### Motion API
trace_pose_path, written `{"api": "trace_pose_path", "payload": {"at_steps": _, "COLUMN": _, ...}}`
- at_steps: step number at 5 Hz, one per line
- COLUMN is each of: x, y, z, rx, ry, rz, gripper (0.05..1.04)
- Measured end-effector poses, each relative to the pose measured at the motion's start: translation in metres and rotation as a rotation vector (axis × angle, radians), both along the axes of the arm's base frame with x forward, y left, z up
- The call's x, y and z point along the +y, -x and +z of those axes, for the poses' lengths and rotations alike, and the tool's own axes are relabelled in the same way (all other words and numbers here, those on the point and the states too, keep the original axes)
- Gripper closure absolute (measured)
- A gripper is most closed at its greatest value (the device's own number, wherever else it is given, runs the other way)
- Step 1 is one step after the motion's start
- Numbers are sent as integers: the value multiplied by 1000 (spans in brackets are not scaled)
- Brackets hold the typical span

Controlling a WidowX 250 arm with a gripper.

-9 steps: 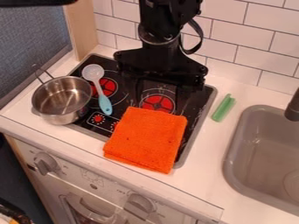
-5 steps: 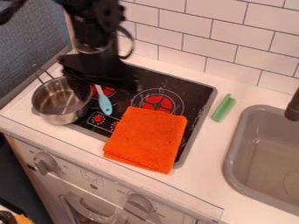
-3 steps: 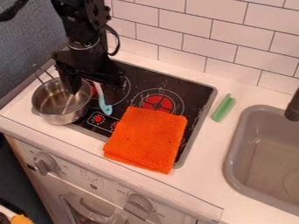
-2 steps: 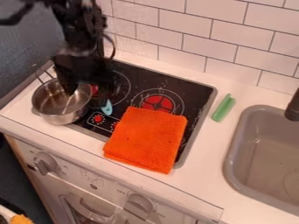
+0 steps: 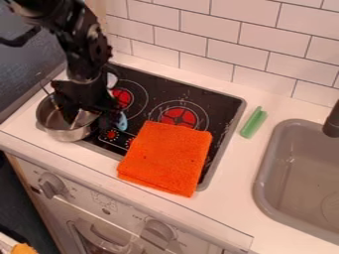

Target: Move the silver pot to the upper right side of the stove

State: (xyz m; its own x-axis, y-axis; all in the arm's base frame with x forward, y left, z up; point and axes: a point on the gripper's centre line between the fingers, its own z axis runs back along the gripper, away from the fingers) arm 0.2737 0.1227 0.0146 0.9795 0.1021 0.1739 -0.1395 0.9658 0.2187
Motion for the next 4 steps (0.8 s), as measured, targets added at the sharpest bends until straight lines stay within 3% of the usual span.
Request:
{"api": "trace_pose_path", "payload": {"at_steps": 1, "x": 6, "y": 2, "z": -1, "rx": -6, "ry": 1, "rz": 10, "gripper": 146}}
{"api": "trace_pose_path", "payload": {"at_steps": 2, "x": 6, "y": 2, "z": -3, "rx": -20, "ry": -4, "rz": -5, "gripper": 400}}
{"api": "trace_pose_path", "payload": {"at_steps": 3, "x": 3, "y": 3, "z": -3, "rx": -23, "ry": 11, "rz": -9, "gripper": 727}}
{"api": "trace_pose_path", "payload": {"at_steps": 4, "x": 1, "y": 6, "z": -4, "rx": -47, "ry": 66, "rz": -51, "gripper": 920}}
